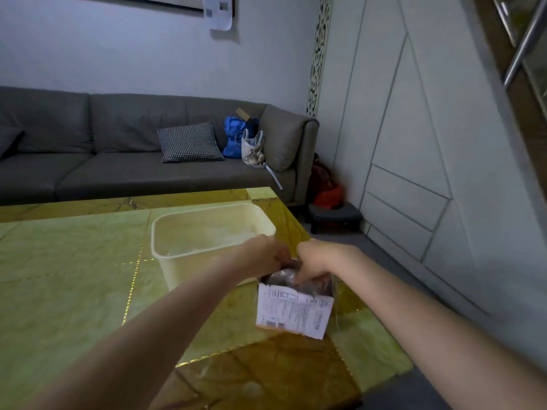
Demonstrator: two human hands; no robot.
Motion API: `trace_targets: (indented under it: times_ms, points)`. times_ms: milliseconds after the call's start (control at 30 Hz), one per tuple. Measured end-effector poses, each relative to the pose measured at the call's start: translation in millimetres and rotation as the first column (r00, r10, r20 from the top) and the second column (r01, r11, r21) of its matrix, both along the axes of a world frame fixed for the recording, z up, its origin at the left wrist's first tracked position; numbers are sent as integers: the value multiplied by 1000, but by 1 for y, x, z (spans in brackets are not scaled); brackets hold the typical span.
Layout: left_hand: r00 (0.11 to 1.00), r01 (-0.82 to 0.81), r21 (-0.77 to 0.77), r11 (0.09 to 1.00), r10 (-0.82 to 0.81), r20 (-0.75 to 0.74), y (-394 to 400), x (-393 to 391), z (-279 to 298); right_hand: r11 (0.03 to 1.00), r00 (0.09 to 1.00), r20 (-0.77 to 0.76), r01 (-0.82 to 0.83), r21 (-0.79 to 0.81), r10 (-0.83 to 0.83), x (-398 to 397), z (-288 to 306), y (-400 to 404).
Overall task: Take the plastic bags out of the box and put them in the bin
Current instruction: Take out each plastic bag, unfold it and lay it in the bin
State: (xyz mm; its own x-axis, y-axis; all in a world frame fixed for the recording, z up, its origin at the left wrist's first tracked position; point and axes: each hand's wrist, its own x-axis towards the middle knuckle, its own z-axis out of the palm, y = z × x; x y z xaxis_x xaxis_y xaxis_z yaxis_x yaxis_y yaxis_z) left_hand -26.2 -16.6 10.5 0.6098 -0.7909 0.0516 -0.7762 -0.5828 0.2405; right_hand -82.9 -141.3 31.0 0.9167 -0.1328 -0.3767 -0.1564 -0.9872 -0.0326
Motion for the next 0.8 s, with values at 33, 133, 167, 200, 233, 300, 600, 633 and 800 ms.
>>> trace_targets:
  times_ms: [33,133,167,200,233,300,600,633,800]
  points:
    - [1000,2,67,998,-3,23,-4,-2,-7,999,998,63,-20,-47,23,-5,-9,3]
    - [995,-28,190,981,9,101,-11,-5,-23,1000,981,193,-17,-25,22,-12,-27,8]
    - [994,-42,188,981,22,110,-12,-5,-26,1000,975,222,-6,-14,9,-13,-29,8]
    - [993,-54,178,983,34,110,-13,-5,-27,1000,968,252,10,-5,-8,-13,-30,7]
    - [993,-60,168,984,42,110,-14,-5,-28,1000,961,277,24,6,-25,-14,-30,6]
    - [992,-63,136,989,47,121,-15,-4,-29,999,951,306,31,33,-40,-12,-29,3]
    - [988,-75,26,997,71,140,-8,0,-23,917,950,271,33,397,-152,2,-20,-12]
    - [989,-85,10,996,84,121,-7,-1,-21,901,950,269,29,432,-160,2,-17,-13]
    - [996,-41,69,997,36,77,-2,-4,-15,861,966,209,25,508,-152,1,-12,-14]
